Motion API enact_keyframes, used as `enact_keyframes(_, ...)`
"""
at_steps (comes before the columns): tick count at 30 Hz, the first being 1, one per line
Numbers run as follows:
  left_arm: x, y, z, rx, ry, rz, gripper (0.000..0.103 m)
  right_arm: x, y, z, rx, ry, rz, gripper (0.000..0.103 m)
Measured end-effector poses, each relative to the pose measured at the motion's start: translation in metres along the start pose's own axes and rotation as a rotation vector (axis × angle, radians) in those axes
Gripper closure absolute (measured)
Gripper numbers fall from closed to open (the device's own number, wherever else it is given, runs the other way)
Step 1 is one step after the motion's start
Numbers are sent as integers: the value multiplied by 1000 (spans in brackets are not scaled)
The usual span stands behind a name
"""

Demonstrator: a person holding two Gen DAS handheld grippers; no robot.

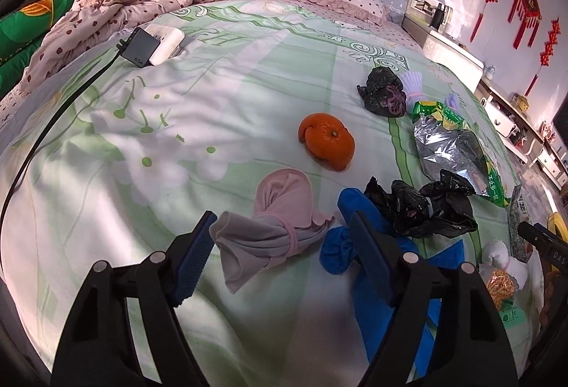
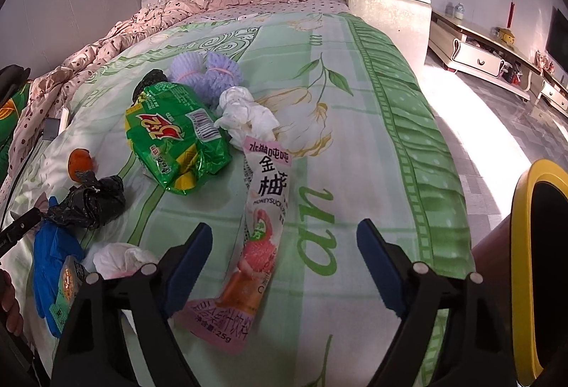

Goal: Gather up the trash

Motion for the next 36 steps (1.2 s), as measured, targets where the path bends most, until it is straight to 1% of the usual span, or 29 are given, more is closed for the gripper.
enact_keyframes(1, 2, -1, 2, 3, -6, -3, 43, 3, 0, -2, -3, 4, -6, 33)
enact_keyframes(2, 4, -2, 4, 2, -13, -8, 47, 5, -1, -3, -5, 11, -10, 41)
enact_keyframes(4, 6, -3, 6, 0, -27, -8, 64, 8, -3, -4, -12, 23, -23, 51)
enact_keyframes(6, 6, -5, 6, 0, -25, 3, 67, 7, -4, -4, -9, 35, -21, 69)
enact_keyframes(8, 6, -6, 4, -16, -28, 8, 68, 8, -4, -4, -2, 59, -26, 81)
enact_keyframes(11, 6, -5, 1, -40, -38, 13, 69, 8, -6, -4, 2, 85, -30, 82)
enact_keyframes(15, -1, -4, -3, -70, -48, 19, 71, 1, -6, -4, 13, 125, -9, 83)
enact_keyframes(22, -38, 0, -2, -53, -38, 82, 71, -29, -2, -11, 6, 185, 47, 83)
enact_keyframes(27, -71, 7, 8, -19, -33, 135, 71, -61, 2, -22, 4, 238, 79, 83)
enact_keyframes(31, -103, 17, 24, 9, -54, 188, 71, -96, 11, -23, 7, 266, 124, 83)
enact_keyframes(36, -144, 35, 56, 61, -91, 258, 71, -146, 28, -15, 8, 289, 186, 83)
Point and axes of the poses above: each gripper's, at about its wrist camera, not at the fingertips, and x roughly the way its jaws point, z to its right, y to its top, the point moved 6 cm from there along x, roughly the way its jaws point, and after that the axes turned 4 degrees about y, right-handed, at the moved point
